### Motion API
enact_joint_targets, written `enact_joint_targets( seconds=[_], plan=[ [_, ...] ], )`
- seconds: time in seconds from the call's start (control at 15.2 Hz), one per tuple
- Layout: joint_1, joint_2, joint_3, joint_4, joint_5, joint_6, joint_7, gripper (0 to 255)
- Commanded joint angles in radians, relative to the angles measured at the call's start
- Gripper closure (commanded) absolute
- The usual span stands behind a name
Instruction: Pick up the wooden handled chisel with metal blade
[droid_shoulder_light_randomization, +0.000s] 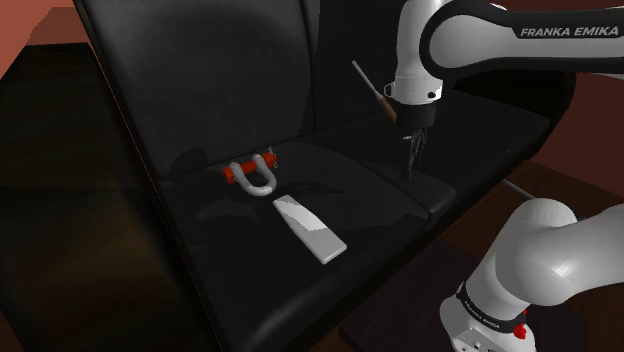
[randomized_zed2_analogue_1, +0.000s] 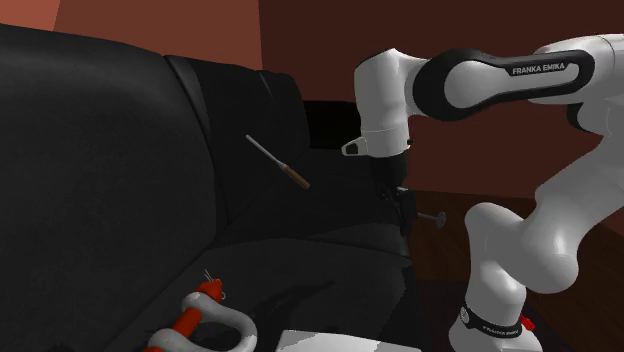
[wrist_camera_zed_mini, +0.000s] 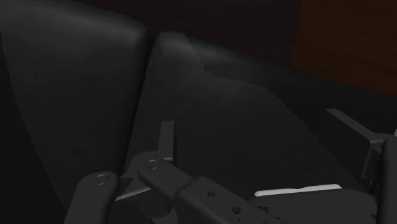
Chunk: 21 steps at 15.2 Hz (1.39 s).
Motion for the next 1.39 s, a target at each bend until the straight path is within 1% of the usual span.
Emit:
enact_joint_targets(
  seconds=[0.0, 0.33, 0.66, 0.99, 1.32],
  plan=[
    [0.000, 0.000, 0.000, 0.000, 0.000, 0.000, 0.000, 0],
    [-0.040, 0.098, -0.063, 0.049, -0.081, 0.097, -0.077, 0],
    [-0.074, 0.209, -0.123, 0.122, -0.141, 0.187, -0.148, 0],
    [-0.100, 0.328, -0.180, 0.219, -0.179, 0.267, -0.215, 0],
    [-0.122, 0.455, -0.233, 0.340, -0.193, 0.331, -0.283, 0]
  ],
)
